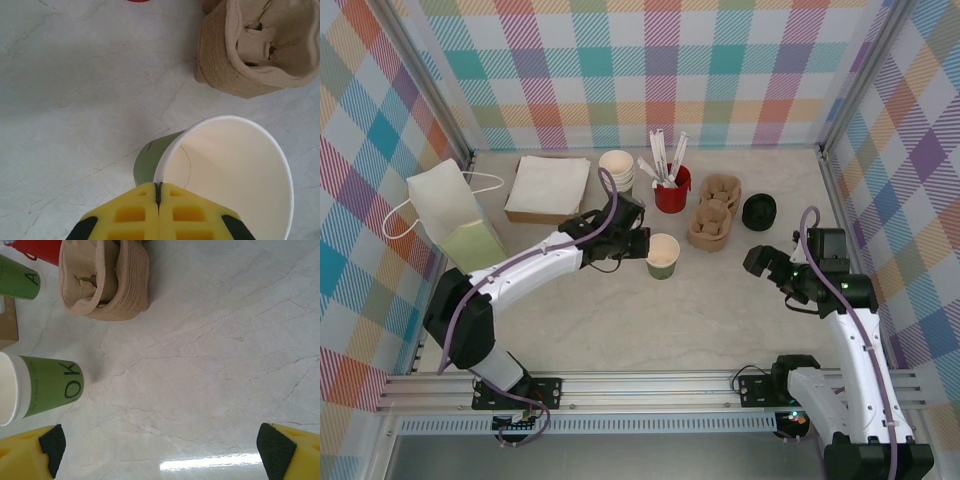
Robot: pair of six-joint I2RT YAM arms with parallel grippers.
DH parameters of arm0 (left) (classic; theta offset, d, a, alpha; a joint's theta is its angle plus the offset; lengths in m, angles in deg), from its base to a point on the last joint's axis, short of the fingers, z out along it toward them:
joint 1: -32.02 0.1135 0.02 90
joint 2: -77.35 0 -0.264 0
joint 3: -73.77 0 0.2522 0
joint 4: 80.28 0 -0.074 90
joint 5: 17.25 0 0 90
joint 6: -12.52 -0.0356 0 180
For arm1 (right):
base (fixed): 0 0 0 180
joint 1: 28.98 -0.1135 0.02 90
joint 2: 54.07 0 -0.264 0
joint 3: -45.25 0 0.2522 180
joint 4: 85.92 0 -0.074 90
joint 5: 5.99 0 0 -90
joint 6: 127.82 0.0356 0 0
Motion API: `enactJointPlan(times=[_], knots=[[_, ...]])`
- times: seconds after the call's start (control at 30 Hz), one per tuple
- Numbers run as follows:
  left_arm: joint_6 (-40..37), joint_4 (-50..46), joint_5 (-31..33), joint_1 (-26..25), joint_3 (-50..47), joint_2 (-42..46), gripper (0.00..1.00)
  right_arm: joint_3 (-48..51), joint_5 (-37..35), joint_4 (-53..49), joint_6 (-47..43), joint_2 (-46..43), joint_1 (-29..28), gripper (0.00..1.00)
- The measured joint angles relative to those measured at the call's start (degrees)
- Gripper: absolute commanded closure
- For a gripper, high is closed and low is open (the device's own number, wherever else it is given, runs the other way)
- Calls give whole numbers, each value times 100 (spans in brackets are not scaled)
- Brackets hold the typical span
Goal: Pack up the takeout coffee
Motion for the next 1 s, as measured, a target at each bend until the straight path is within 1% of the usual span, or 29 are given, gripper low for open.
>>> enactJointPlan(times=[0.37,0.43,0.67,0.77,0.83,0.9,1.0], knots=[[-83,90,109,-20,-76,-238,100,94,0,2,24,2,0,0],[-85,125,109,-20,-76,-326,99,94,0,2,22,2,0,0],[-109,125,111,-20,-85,-474,89,94,0,4,22,13,0,0],[-133,122,118,-20,-85,-474,83,94,-2,2,20,42,0,0],[-153,120,136,-20,-85,-474,78,94,-4,2,20,76,0,0],[-168,120,133,-20,-85,-472,71,94,-4,4,17,129,0,0],[-173,118,131,-20,-85,-466,64,92,-7,4,15,188,0,0]])
